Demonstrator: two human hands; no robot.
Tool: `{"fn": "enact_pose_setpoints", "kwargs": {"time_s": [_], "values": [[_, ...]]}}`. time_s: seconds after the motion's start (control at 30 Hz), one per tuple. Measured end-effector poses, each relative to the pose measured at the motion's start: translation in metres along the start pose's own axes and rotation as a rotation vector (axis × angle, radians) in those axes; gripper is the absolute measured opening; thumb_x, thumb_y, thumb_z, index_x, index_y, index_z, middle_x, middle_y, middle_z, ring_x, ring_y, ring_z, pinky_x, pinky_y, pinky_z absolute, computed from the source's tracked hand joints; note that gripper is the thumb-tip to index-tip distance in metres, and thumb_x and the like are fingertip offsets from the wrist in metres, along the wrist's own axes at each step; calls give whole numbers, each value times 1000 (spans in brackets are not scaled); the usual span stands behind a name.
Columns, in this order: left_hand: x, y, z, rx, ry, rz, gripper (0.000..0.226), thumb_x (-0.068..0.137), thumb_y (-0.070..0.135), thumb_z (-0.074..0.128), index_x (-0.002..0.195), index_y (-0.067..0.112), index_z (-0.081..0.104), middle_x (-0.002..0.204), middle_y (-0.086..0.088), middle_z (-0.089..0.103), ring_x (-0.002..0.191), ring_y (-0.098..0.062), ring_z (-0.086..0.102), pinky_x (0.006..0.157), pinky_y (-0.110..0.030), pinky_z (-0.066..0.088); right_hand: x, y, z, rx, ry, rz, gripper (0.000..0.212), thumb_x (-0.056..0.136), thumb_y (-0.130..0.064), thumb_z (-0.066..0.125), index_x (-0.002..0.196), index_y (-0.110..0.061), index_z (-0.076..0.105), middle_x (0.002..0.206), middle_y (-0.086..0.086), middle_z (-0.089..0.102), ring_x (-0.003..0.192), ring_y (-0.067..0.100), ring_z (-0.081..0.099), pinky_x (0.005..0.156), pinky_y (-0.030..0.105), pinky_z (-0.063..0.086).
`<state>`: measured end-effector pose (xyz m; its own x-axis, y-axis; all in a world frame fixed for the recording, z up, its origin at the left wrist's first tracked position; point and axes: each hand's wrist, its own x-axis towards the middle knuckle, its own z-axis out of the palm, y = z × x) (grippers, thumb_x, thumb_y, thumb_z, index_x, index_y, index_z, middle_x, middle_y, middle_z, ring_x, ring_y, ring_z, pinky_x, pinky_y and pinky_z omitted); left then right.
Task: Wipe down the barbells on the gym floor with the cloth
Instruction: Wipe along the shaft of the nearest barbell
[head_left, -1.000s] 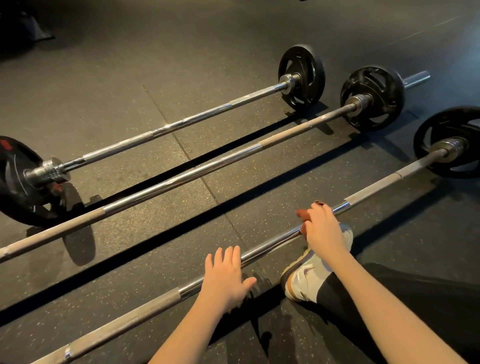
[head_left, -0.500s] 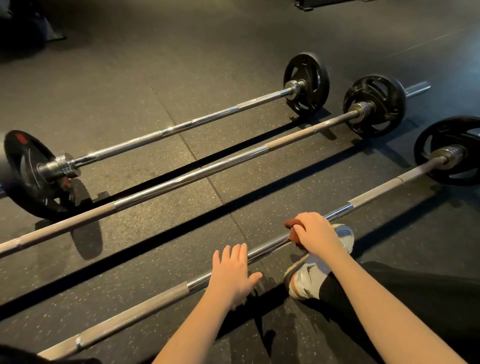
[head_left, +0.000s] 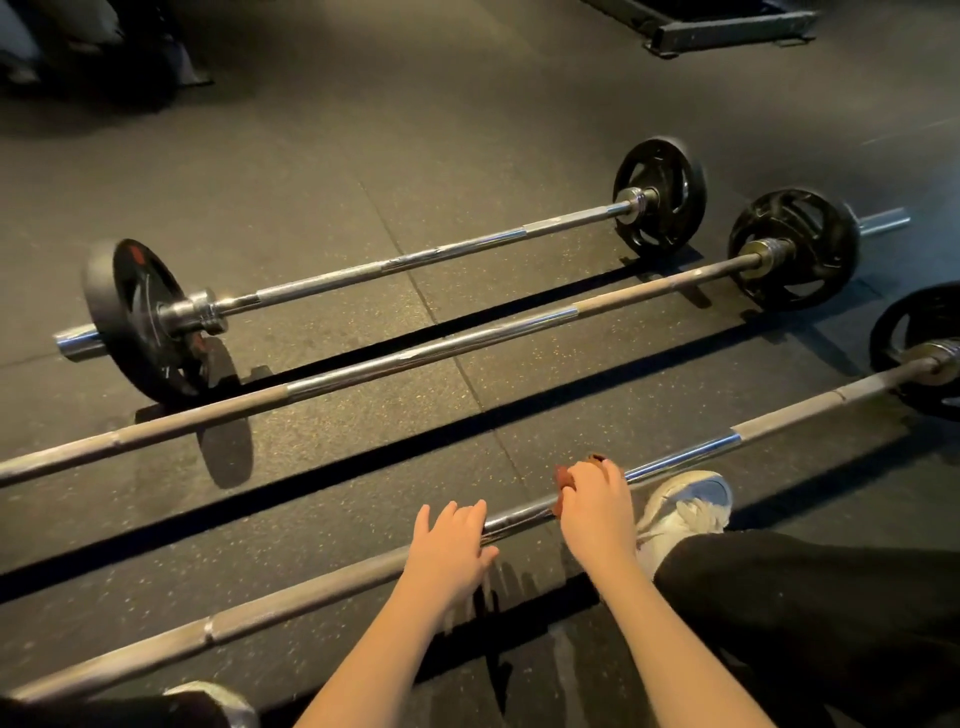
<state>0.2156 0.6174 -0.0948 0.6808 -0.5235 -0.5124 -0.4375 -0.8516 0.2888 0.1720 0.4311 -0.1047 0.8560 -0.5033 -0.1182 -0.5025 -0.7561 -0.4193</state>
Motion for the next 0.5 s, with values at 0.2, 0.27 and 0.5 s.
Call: {"fn": "enact_pose_setpoints", "kwargs": {"time_s": [0.2, 0.27, 0.5], "values": [[-13, -21, -4, -4, 22, -56, 43, 102, 35, 36, 141, 19, 34, 143, 2, 45, 140, -20, 28, 117, -48, 7, -6, -51, 18, -110, -300, -359, 30, 92, -29, 43, 98, -28, 72, 100, -8, 67, 102, 16, 53, 97, 36, 39], [-17, -29, -4, -14, 9, -69, 38, 102, 34, 36, 136, 18, 39, 139, 1, 49, 138, -20, 31, 116, -48, 7, 1, -31, 15, -100, -264, -289, 30, 92, -34, 42, 98, -31, 71, 96, -11, 66, 99, 15, 55, 91, 34, 43], [-26, -44, -3, -41, 10, -100, 28, 100, 34, 40, 122, 20, 47, 128, 2, 55, 132, -19, 37, 115, -49, 8, -35, -69, 30, -65, -197, -340, 25, 97, -29, 43, 106, -30, 66, 106, -10, 59, 107, 14, 46, 98, 32, 35]]}}
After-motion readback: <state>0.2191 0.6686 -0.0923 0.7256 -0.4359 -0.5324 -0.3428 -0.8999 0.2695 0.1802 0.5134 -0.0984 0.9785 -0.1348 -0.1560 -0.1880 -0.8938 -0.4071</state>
